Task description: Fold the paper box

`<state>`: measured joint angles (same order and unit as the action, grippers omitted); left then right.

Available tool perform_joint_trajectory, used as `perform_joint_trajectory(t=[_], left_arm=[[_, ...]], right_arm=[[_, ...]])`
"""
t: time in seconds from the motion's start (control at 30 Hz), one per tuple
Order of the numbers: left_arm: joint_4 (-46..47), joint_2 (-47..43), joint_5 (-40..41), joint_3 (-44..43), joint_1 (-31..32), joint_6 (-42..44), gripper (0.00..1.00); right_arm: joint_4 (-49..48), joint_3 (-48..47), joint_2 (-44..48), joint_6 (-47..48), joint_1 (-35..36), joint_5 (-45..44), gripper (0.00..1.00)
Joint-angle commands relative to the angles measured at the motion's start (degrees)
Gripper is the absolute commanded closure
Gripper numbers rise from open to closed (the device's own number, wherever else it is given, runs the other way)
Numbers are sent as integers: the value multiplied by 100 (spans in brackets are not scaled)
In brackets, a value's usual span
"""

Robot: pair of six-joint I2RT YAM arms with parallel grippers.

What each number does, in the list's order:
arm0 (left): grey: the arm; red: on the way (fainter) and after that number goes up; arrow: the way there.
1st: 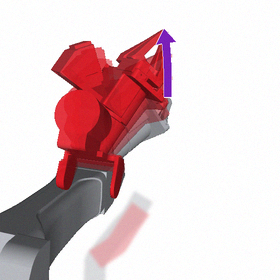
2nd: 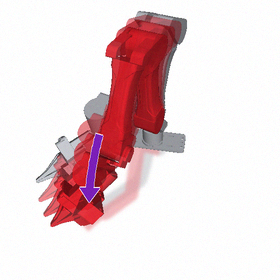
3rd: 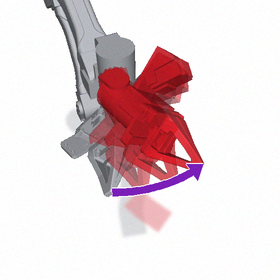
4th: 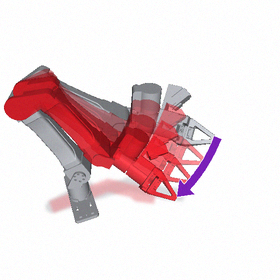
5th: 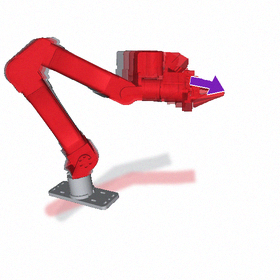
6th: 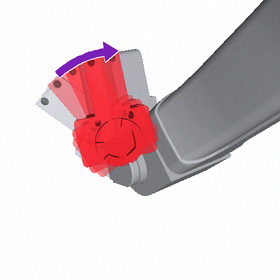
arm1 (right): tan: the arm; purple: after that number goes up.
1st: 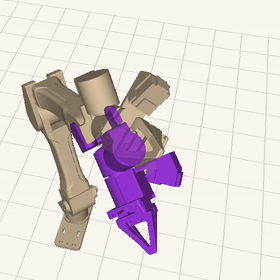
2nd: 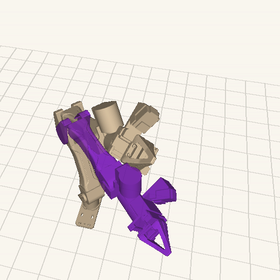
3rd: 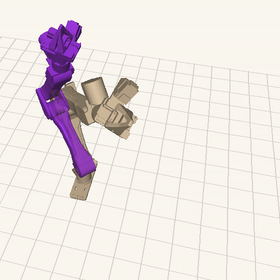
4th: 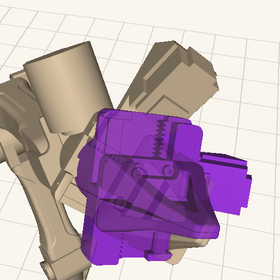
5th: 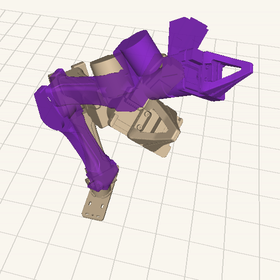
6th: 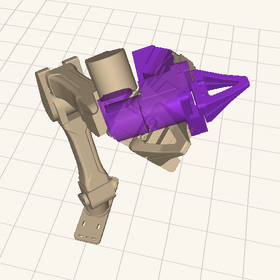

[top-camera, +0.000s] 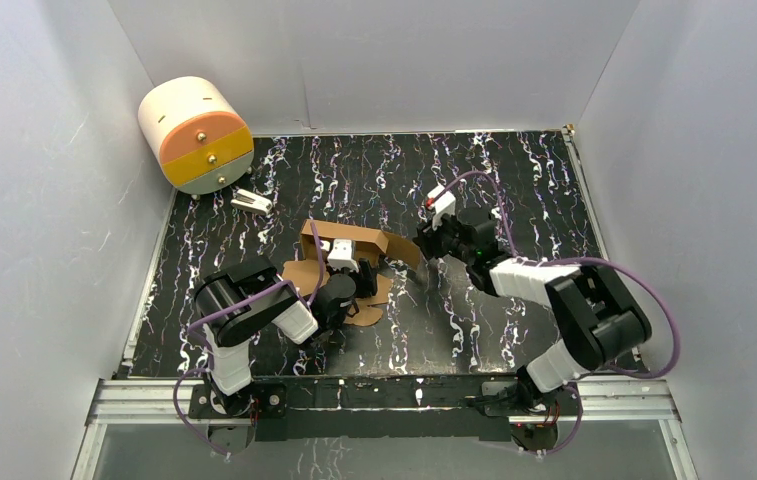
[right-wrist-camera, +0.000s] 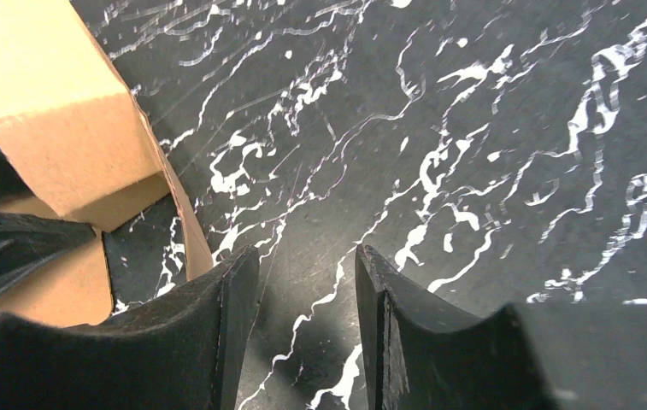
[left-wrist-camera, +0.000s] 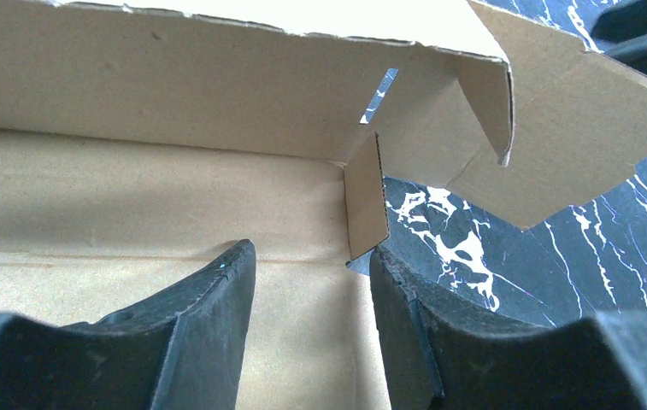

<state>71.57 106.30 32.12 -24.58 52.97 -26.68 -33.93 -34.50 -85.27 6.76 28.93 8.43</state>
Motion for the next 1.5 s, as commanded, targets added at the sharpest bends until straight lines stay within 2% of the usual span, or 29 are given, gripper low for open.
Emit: perform_joint_trajectory(t=[0.0,0.23,0.5,1.1,1.33,1.47], left_arm=[[-25,-149,-8,94,-23,-83,51],[-29,-67,-80,38,-25,-92,51],[-29,-59,-156,25,-29,-101,51],[-29,-475,-462,139,-31,-215,47],[-161,-897,-514,313,-30,-379,41],[-513,-1430,-581,481,-32,-680,37]], right_arm=[[-359,-335,-450,80,-10,467,48],[-603,-472,-963,-112,-2,1889,55],[-1214,-370,-1234,-500,11,2581,56],[-1886,-149,-1773,-1128,43,2415,54],[-2071,-41,-1822,-1142,43,2427,54],[-2065,52,-1712,-1097,43,2354,53]])
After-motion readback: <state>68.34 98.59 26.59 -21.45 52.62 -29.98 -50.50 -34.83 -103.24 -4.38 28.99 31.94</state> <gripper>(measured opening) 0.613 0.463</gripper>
